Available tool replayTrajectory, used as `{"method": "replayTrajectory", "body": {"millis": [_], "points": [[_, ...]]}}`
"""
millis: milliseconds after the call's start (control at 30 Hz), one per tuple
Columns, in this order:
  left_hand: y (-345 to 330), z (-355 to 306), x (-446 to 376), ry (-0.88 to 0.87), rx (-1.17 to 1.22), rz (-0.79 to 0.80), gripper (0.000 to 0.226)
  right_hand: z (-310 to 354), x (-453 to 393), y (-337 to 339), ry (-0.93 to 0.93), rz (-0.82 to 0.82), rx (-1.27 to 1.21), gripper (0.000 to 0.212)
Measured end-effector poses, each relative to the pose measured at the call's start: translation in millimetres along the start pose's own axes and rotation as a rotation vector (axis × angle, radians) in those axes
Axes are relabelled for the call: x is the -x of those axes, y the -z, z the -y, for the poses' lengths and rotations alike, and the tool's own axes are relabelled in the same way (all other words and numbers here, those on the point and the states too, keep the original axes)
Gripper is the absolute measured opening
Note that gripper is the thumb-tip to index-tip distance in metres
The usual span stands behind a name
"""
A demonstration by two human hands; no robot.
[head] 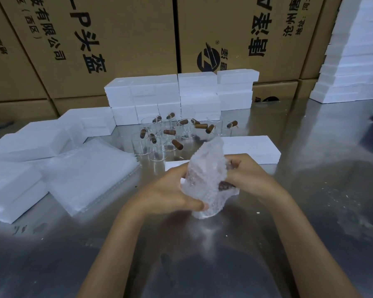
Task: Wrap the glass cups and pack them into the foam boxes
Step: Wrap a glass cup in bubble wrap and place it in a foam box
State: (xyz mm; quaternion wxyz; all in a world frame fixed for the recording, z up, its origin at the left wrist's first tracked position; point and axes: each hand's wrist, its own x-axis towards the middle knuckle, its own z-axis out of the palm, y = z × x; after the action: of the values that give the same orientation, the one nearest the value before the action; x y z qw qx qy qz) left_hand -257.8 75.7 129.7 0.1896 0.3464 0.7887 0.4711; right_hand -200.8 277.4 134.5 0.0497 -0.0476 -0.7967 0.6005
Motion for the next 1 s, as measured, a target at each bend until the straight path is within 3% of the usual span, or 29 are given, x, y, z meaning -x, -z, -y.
{"method": "replayTrajectory", "body": {"millis": [167,300,433,567,733,833,900,1000], "points": [[2.1,0.4,2.4,0.040,-0.149,0.056,0.070,-3.1,-1.0,5.3,0.023,0.051,0.193,0.013],[-0.9,-2.9,-2.7,-0.018,-0.125,-0.142,0.026,-5.0,0.7,9.2,0.075,0.057,0.265,0.013],[-13.5,-4.1,-5.6,-0.063,-0.096,-0.187,0.056,-4.0,2.6,9.1,0.105,0.074,0.257,0.015],[-27.9,-5.9,-6.8,-0.161,-0.110,-0.192,0.055,2.5,7.6,7.4,0.206,0.114,0.121,0.036],[-32.7,-10.8,-5.6,-0.129,-0.260,-0.250,0.045,9.0,12.3,21.3,0.237,0.149,-0.099,0.012],[-30.6,-10.5,-3.3,-0.075,-0.340,-0.202,0.040,7.0,12.6,15.6,0.194,0.211,0.044,0.010],[-24.2,-7.9,-3.5,-0.008,-0.315,-0.151,0.011,3.0,9.1,7.0,0.174,0.211,0.218,0.014],[-10.4,-5.7,-2.5,0.046,-0.195,-0.146,0.032,-1.6,5.5,0.5,0.142,0.168,0.364,0.013]]}}
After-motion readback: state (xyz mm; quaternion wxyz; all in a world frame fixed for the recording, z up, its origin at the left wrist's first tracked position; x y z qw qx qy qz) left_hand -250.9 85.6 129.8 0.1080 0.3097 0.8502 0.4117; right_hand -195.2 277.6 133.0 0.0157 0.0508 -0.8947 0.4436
